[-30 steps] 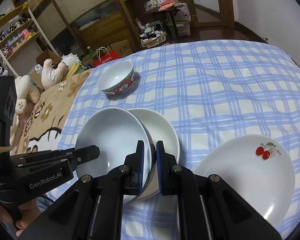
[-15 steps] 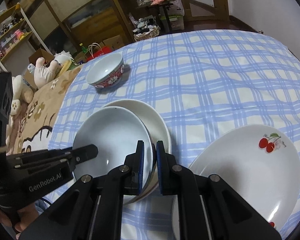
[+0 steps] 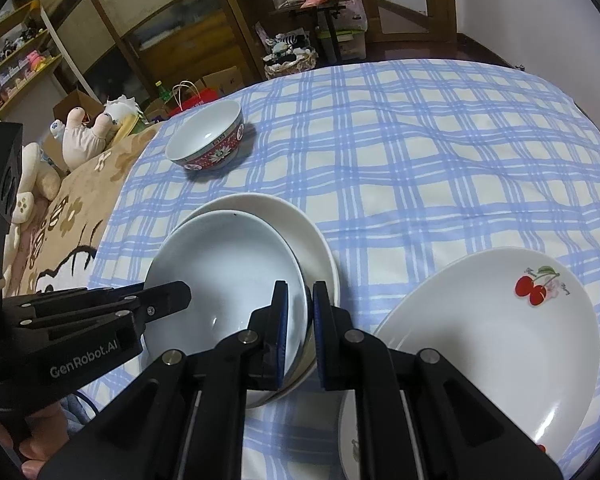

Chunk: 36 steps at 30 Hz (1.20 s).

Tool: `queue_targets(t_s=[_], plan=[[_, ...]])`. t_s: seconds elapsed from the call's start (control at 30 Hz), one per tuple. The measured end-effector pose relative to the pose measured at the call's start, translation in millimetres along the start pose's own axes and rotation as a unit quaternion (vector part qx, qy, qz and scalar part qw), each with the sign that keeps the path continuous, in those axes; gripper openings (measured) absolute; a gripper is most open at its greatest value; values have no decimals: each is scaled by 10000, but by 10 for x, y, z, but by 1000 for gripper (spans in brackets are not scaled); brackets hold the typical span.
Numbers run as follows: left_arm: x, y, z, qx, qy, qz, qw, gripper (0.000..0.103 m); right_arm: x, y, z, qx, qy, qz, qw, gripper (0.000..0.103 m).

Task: Organize plates and bowls
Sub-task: 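Lower each held bowl into a placed white bowl with both tools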

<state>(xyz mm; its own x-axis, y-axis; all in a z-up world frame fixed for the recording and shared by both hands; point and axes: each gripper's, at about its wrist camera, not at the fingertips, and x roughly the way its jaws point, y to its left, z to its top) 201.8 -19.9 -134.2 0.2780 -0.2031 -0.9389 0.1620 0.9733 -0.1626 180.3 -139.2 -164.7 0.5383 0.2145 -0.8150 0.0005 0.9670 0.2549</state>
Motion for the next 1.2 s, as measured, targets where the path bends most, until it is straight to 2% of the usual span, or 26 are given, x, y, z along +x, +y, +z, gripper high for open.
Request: queue_targets(t_s=[0.47, 0.7, 0.83, 0.93, 1.2], plan=[[-1, 60, 35, -69, 62, -156, 9998, 18, 21, 32, 27, -107, 157, -115, 9998, 13], [-13, -60, -3, 408, 89, 47, 9991, 19, 33, 5, 24, -19, 211, -85, 9997, 13], [-19, -72, -3, 460, 103, 66, 9989, 19, 43, 1, 29, -11, 245, -78, 9997, 14], [-15, -105, -13, 606, 77, 141, 9980, 19, 53, -6, 50, -23, 328, 47, 9994, 19], [-40, -134, 8, 727, 171, 125, 9971, 24, 59, -12, 68, 3, 375, 99, 9992, 20]])
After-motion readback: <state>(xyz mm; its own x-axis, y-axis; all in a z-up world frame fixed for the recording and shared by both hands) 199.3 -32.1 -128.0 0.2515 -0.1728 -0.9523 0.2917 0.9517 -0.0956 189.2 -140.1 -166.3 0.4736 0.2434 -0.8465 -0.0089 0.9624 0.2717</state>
